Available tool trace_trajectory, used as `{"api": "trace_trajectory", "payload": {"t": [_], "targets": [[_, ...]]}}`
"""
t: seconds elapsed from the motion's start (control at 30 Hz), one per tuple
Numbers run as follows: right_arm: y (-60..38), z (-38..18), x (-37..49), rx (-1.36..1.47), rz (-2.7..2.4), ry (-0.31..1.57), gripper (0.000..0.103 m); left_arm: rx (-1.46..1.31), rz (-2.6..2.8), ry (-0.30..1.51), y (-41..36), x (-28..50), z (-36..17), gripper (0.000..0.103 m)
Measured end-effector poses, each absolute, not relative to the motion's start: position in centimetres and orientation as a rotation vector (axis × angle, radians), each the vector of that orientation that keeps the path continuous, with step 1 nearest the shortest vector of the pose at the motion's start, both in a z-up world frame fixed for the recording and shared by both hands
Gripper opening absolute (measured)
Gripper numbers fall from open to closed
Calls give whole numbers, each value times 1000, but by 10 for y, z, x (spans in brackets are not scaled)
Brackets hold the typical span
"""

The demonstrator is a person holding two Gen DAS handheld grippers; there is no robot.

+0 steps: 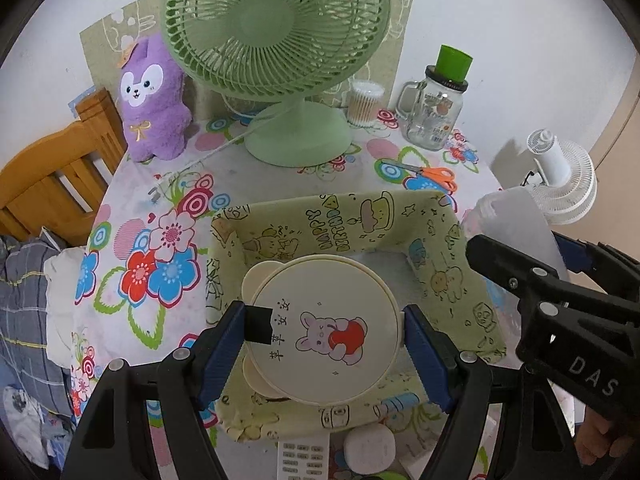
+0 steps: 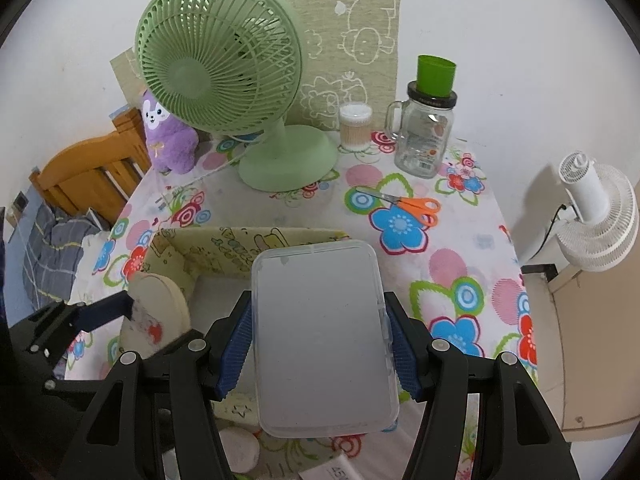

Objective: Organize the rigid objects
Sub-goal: 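Carry the mirror and case over the fabric box with both tools, then release the mirror and case into the box, opening both tools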

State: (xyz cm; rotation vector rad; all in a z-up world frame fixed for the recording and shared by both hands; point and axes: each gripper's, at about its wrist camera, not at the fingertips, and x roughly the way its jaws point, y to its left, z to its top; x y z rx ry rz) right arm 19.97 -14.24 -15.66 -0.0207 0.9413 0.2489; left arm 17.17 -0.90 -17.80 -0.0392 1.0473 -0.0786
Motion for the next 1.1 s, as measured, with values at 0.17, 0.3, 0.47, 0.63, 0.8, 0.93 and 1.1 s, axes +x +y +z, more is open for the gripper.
{"api": "trace_trajectory", "payload": {"t": [0.17, 0.3, 0.47, 0.63, 0.8, 0.93, 1.1], "targets": [[-135, -166, 209, -3, 258, 958, 65, -22, -60, 1069, -8, 179, -189, 79], [-131, -173, 215, 2, 258, 966, 65, 7, -35, 1081, -10, 183, -197, 79], [-125, -183, 226, -1, 254, 981, 65, 2, -17, 1114, -11, 189, -208, 79], [-120, -187, 234, -16, 235, 969, 65, -10, -22, 1138, -11, 192, -217, 80], [-113, -188, 235, -30, 229, 958, 65, 4, -25, 1141, -14, 193, -221, 80], [-108, -189, 235, -33, 230, 964, 64, -12, -23, 1150, -13, 194, -220, 81], [-106, -196, 239, -23, 217, 987, 64, -18, -38, 1157, -13, 195, -220, 85]]}}
